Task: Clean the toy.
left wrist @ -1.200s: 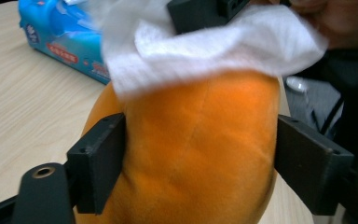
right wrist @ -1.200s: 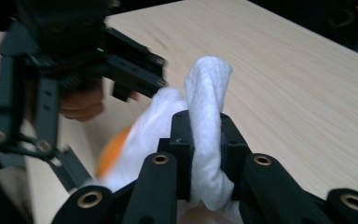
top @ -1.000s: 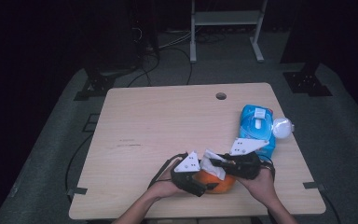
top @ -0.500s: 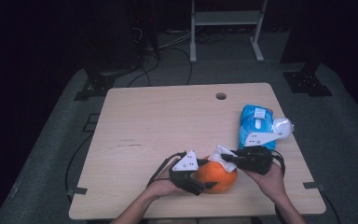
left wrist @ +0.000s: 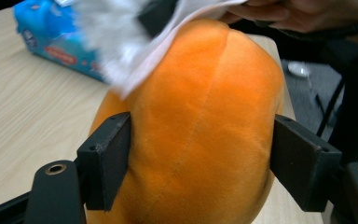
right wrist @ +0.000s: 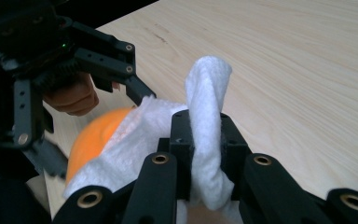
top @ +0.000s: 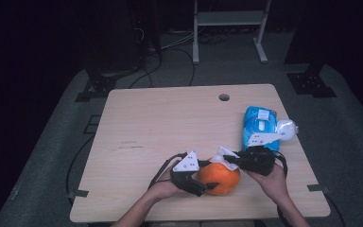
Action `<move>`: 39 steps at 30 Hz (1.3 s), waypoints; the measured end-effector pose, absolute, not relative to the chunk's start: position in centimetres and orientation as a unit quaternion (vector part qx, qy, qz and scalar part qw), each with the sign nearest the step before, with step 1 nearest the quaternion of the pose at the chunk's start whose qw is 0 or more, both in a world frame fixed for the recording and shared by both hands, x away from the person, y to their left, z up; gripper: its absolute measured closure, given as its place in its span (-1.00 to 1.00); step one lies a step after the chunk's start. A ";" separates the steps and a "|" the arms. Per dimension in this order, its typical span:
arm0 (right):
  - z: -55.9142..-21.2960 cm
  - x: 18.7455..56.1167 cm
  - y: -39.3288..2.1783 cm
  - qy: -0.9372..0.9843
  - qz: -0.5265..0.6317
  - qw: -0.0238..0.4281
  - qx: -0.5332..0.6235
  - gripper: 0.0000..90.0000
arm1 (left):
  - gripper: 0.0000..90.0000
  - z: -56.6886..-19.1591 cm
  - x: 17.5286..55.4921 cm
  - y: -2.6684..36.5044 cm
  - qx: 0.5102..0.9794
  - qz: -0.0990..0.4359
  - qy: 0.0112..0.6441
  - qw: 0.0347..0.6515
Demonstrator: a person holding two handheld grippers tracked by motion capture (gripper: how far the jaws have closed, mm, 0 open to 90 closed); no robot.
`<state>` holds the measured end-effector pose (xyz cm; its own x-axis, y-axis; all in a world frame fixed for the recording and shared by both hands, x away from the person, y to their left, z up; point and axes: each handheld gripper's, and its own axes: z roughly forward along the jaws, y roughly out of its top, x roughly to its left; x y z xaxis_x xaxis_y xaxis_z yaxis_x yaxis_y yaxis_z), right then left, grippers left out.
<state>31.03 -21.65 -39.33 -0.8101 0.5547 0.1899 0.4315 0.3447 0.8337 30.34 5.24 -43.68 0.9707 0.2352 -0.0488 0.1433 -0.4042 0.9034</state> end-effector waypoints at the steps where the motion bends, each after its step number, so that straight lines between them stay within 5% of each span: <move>1: -39.3 31.0 -21.9 0.816 0.488 0.064 0.305 0.76 | -0.43 -43.7 30.6 5.4 0.834 0.040 0.123 0.536; 13: -38.1 29.8 -20.7 0.810 0.514 0.073 0.271 0.76 | -0.47 -44.1 31.8 6.0 0.807 0.012 0.209 0.553; 29: -40.1 31.2 -23.0 0.798 0.503 0.082 0.322 0.75 | -0.48 -44.2 32.5 7.1 0.799 -0.003 0.220 0.560; 39: -38.5 29.4 -20.7 0.806 0.520 0.095 0.265 0.75 | -0.48 -43.9 31.9 6.0 0.797 0.017 0.234 0.557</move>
